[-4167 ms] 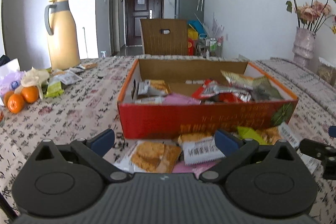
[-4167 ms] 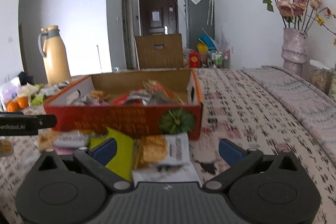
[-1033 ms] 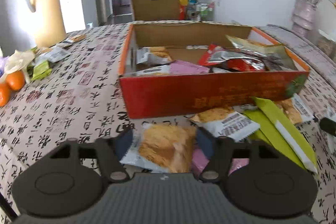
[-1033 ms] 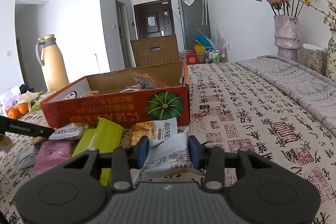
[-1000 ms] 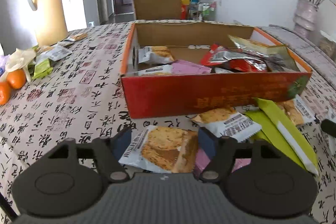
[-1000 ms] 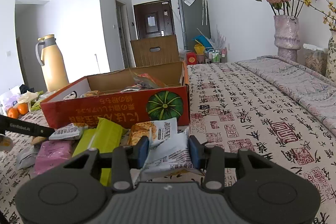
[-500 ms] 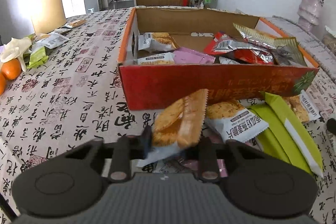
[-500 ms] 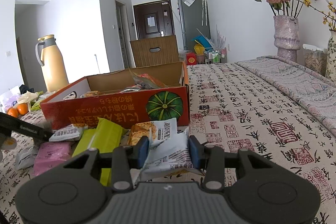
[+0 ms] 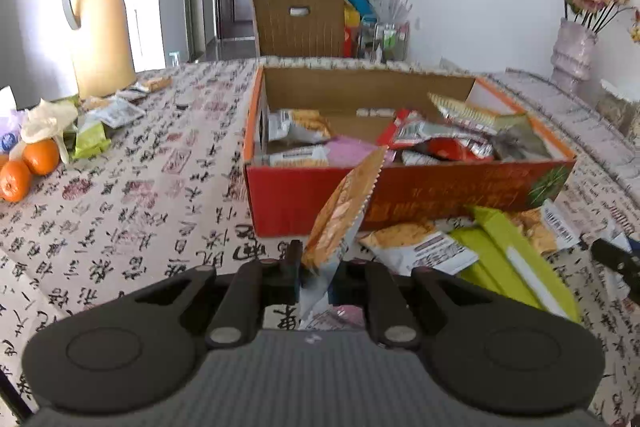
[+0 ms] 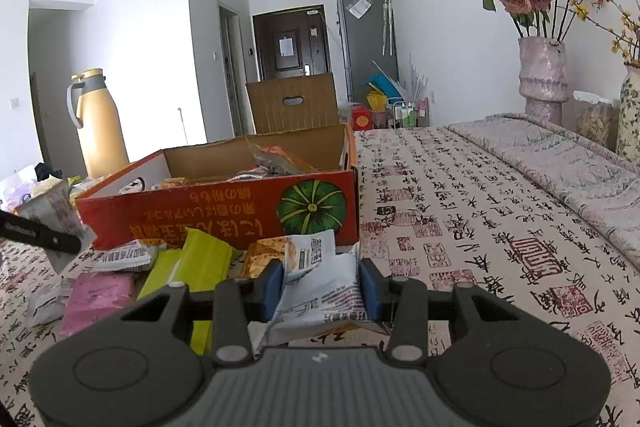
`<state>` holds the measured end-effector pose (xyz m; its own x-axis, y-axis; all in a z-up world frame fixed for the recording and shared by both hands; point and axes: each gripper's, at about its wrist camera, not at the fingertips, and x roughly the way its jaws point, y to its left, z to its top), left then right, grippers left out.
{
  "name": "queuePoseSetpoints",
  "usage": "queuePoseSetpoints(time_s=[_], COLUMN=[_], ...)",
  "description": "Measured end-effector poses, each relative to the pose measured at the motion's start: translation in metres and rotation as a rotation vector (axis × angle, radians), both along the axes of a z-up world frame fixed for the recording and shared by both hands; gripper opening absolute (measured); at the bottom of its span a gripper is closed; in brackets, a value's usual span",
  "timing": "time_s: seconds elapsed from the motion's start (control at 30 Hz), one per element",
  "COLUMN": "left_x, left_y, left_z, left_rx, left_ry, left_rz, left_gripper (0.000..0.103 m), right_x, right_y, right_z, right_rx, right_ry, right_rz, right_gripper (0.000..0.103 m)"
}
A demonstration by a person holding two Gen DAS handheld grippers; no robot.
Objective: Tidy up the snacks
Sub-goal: 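Carry both packets over the box and open both tools to drop them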
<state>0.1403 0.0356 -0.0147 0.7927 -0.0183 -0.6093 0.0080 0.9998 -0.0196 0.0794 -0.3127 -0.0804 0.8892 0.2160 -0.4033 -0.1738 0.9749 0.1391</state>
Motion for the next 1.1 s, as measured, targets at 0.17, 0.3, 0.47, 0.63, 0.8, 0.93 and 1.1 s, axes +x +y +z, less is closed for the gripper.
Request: queuePoseSetpoints(time_s=[0.17,0.3,0.47,0.63,0.8,0.93,1.1], left_x=[-0.008,-0.007,0.001,0.015,0.035,0.055,0.08], left_y=[-0.005,-0.01,-0.017,-0.023,-0.029,-0.032,-0.033], left_z=[0.018,0.031,0.044,0.053,0.059,0.063,0.062], left_rx=[-0.012,-0.023,-0.042,-0.052,-0.056,-0.054,-0.052], left_ry=[-0.061,-0.103,-0.142,-0.171,-0.189,-0.197,-0.212], left_rz=[-0.01,-0.02,-0.027,-0.027,-0.023,-0.016,0.012], left_gripper=[0.012,0.012,0.012,0.012,0.012,0.012,0.012], right_x=[-0.002,-0.003,0.011,0.04,0.072,0.103,0.134], right_y=[0.003,0.008,0.013,0.02,0.031,0.038,0.047], right_z=[0.006,0.024,0.047,0.068,0.081,0.086,0.084], right_rx=[-0.011,-0.014,-0.01,-0.007,-0.008,-0.002,-0.013], right_ry=[-0.009,-0.06,-0.122,-0.169,-0.183,-0.17,-0.155], right_rz=[0.007,0.019,0.02,0.025,0.037,0.046,0.055], right_gripper=[0.04,0.04,0.04,0.04,0.04,0.04,0.04])
